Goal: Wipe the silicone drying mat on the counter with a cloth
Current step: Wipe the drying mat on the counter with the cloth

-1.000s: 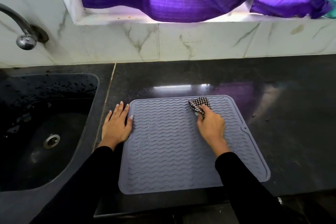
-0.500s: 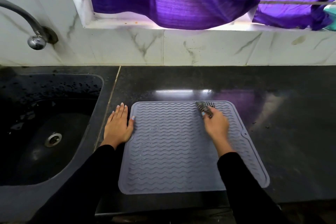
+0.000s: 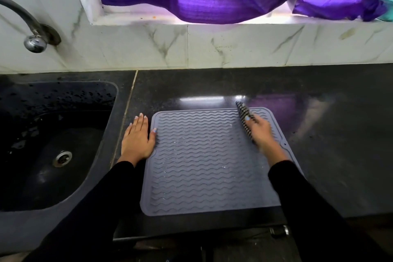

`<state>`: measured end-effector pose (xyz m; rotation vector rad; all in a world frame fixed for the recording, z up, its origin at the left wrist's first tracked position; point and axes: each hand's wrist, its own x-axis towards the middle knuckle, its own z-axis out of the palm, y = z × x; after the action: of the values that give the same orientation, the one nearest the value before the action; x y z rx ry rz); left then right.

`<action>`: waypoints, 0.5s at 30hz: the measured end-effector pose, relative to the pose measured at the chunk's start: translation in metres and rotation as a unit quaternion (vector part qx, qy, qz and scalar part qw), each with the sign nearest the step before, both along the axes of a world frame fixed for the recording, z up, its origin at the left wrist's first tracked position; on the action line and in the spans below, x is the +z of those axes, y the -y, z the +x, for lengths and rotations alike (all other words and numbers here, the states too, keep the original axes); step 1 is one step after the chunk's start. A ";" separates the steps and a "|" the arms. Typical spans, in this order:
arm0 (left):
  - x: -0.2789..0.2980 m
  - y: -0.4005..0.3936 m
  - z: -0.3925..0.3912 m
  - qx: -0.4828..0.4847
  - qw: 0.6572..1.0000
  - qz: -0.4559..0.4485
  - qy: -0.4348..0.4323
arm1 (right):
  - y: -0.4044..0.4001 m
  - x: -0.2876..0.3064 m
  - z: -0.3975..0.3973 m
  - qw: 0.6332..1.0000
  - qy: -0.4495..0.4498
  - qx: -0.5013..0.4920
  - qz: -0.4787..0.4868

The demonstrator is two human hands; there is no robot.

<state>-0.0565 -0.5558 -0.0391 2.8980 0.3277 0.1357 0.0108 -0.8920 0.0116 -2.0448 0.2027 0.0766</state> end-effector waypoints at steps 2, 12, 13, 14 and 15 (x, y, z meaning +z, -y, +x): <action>0.001 0.000 0.000 -0.001 1.000 -0.001 -0.005 | 0.018 0.014 0.010 0.992 -0.038 -0.055 0.108; -0.004 -0.003 0.001 -0.005 1.000 -0.005 0.020 | -0.029 -0.029 -0.038 0.929 0.089 0.024 -0.360; -0.004 -0.003 0.001 -0.008 1.000 -0.004 0.024 | -0.029 -0.034 -0.037 0.921 0.097 0.024 -0.377; -0.005 -0.003 0.001 -0.010 1.000 -0.002 0.027 | -0.026 -0.034 -0.034 0.919 0.090 0.023 -0.383; -0.005 -0.003 0.002 -0.012 1.000 -0.003 0.028 | -0.022 -0.033 -0.033 0.915 0.081 0.030 -0.394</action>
<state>-0.0548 -0.5524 -0.0441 2.8855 0.2825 0.2119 -0.0217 -0.8696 -0.0216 -2.8483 0.0657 -0.1660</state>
